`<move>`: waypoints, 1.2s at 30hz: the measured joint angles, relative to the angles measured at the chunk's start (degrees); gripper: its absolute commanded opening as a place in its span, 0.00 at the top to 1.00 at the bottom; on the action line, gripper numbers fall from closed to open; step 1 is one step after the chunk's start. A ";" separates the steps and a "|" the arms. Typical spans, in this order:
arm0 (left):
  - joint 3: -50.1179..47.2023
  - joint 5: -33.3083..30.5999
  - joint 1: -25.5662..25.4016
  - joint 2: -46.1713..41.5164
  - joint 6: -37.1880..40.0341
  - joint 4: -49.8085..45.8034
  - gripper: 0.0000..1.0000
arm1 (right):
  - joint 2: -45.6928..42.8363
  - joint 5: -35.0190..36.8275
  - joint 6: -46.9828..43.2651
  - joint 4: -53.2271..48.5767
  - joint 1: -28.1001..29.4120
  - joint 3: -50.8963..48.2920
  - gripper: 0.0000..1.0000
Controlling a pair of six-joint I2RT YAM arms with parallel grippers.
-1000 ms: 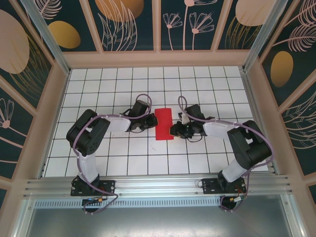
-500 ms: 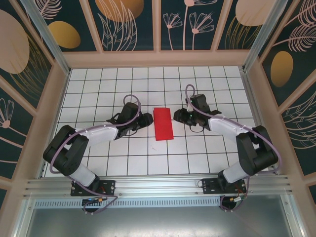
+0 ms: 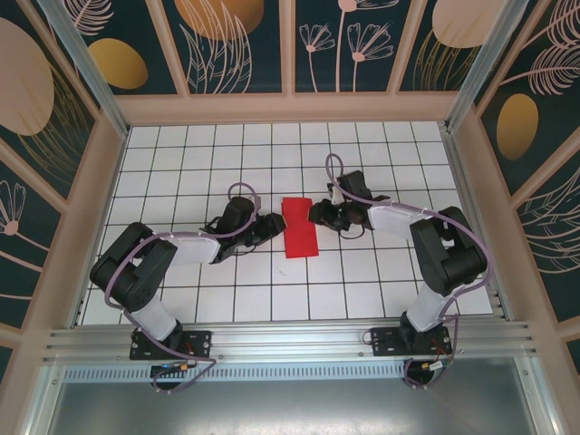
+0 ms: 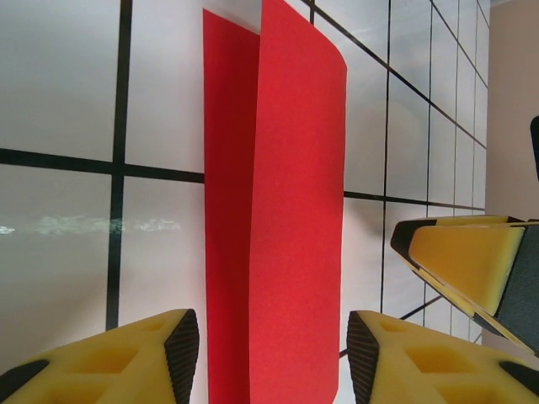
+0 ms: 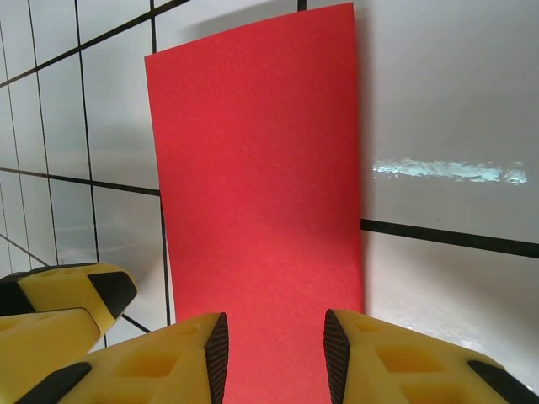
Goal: Fold a paper plane with a square sheet of paper (pick it up from the middle)
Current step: Fold the triangle a second time at the center of the table.
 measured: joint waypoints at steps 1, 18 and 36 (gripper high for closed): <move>0.00 0.31 0.00 0.31 -0.22 0.20 0.49 | 0.11 -0.13 0.00 -0.02 0.00 0.00 0.62; 6.47 3.04 0.00 8.37 -0.44 -0.48 0.55 | 0.28 -0.20 0.90 0.85 0.00 -0.68 0.62; 11.63 4.83 0.00 11.87 -0.39 -1.68 0.74 | -6.38 3.34 0.55 2.34 2.21 -7.85 0.60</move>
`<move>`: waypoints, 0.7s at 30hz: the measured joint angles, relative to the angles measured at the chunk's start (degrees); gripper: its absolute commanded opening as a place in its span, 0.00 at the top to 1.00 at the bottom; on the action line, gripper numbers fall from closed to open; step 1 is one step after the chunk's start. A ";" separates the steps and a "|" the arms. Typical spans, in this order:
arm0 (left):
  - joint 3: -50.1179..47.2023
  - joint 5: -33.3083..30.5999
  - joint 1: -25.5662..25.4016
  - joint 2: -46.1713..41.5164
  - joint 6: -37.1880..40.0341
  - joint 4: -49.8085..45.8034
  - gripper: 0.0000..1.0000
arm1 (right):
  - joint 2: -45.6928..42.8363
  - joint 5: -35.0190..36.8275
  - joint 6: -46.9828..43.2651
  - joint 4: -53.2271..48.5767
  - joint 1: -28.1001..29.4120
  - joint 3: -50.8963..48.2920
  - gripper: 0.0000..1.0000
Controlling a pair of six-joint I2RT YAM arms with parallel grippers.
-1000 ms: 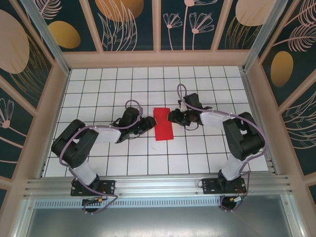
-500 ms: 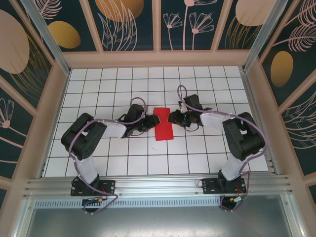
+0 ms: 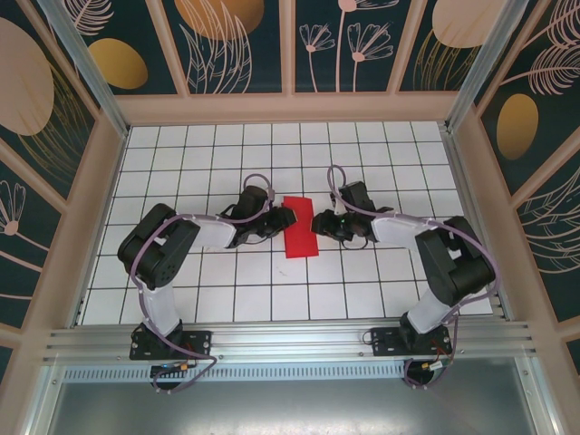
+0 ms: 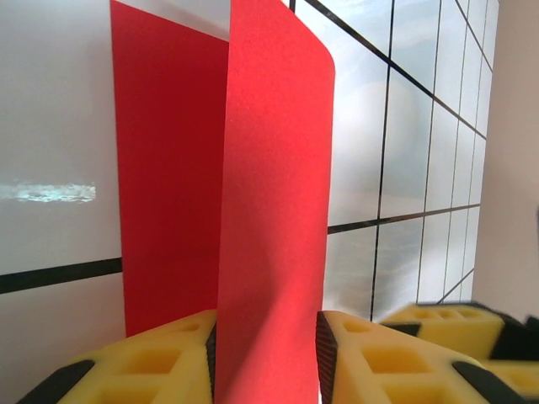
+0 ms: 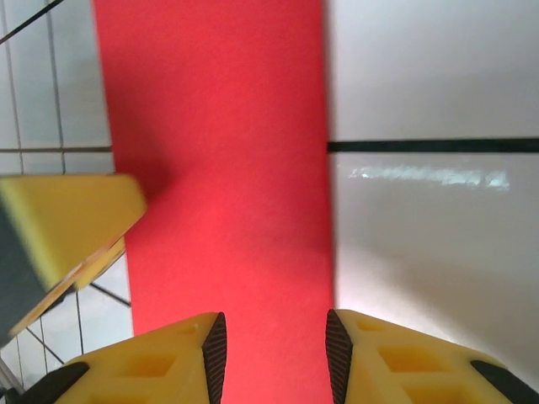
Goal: Fold a paper plane with a square sheet of paper (pick it up from the middle)
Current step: Fold the triangle a second time at the center of the table.
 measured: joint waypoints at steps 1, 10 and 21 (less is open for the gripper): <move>0.24 0.13 0.00 0.17 0.11 -0.11 0.80 | -1.77 1.31 -0.85 -0.02 1.09 -0.63 0.60; 1.20 0.42 0.00 1.14 0.22 -1.44 1.00 | -10.49 16.35 -10.47 0.57 14.62 -4.52 0.52; 2.47 1.66 0.00 0.50 4.37 -9.90 1.00 | -16.22 28.83 -13.70 1.11 24.76 -8.09 0.48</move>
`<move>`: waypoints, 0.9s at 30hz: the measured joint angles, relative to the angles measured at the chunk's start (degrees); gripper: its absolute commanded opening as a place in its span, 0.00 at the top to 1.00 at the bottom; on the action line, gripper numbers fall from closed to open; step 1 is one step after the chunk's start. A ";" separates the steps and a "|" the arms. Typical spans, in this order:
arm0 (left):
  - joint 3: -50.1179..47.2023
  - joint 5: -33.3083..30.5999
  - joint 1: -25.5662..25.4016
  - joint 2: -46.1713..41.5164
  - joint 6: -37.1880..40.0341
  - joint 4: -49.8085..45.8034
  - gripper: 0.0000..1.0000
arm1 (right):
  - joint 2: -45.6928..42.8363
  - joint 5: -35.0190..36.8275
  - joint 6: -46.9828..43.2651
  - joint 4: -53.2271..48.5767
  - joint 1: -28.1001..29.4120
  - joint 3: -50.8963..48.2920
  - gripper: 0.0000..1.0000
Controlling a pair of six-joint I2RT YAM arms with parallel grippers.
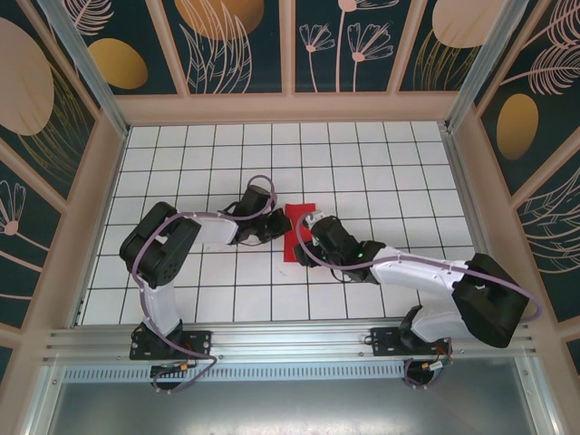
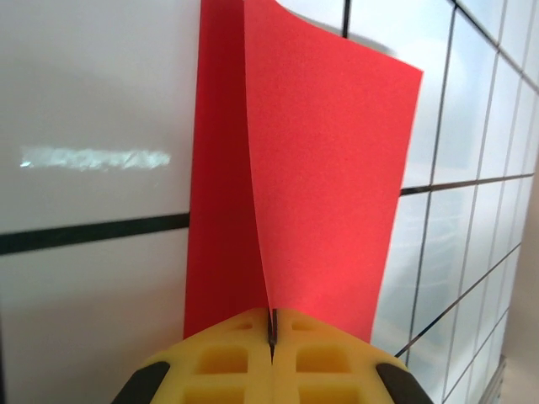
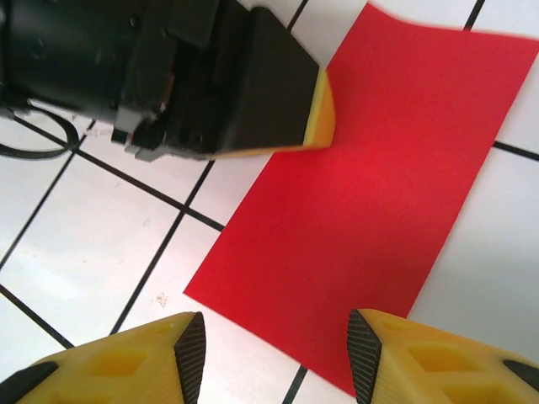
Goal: Fold a paper plane with a square sheet of paper (pick it up from the middle)
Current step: Fold the triangle a second time at the center of the table.
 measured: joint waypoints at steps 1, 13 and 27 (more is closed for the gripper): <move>-0.04 0.00 0.00 -0.24 0.24 -0.70 1.00 | -0.20 0.28 -0.13 0.20 0.61 0.00 0.47; -0.07 0.04 0.00 -1.22 0.59 -1.84 1.00 | 10.03 4.02 -2.60 -1.25 8.68 6.29 0.41; -0.07 0.22 0.00 -1.99 0.59 -2.21 1.00 | 18.56 15.58 -2.84 -4.87 11.30 11.10 0.60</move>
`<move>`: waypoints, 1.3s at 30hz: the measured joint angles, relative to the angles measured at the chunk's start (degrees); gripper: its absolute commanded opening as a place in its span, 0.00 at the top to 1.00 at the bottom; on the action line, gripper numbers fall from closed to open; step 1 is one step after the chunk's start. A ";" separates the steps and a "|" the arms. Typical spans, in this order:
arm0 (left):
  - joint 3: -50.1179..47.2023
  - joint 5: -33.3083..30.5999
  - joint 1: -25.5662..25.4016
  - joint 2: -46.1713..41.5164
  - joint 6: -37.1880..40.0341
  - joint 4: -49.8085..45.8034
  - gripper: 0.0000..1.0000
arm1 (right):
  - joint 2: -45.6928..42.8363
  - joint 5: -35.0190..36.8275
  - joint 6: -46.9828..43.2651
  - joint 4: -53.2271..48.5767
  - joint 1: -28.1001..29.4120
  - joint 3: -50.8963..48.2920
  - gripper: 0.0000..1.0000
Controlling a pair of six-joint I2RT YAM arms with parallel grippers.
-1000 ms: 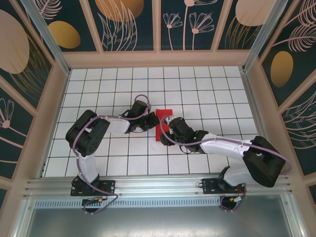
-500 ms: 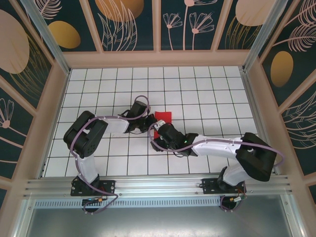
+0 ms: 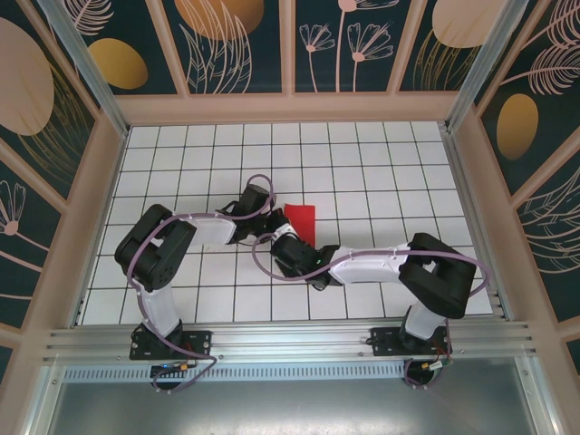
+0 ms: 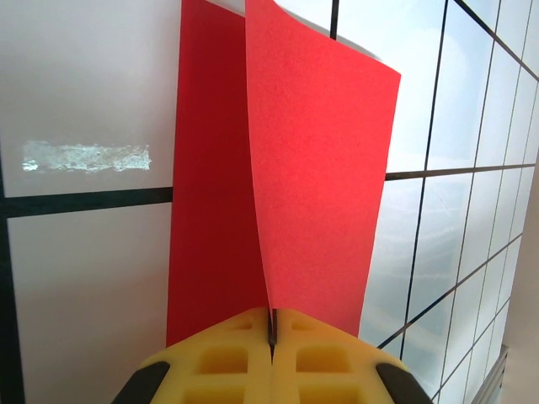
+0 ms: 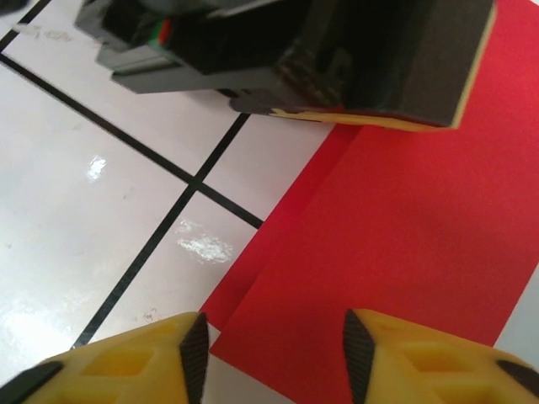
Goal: Fold a paper plane with a square sheet of paper (pick it up from the middle)
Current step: Fold the triangle a second time at the center of the table.
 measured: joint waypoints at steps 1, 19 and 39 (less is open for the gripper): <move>0.00 0.00 0.00 -0.04 0.02 -0.02 1.00 | 0.00 0.31 0.15 -0.02 0.00 0.00 0.63; 0.00 -1.84 0.00 -1.86 1.55 -3.13 0.66 | -0.48 0.33 2.27 -2.34 -0.59 1.14 1.00; -17.22 -9.20 0.00 -22.12 -1.68 -2.91 0.88 | -7.82 -20.44 8.15 6.01 -11.17 -5.79 1.00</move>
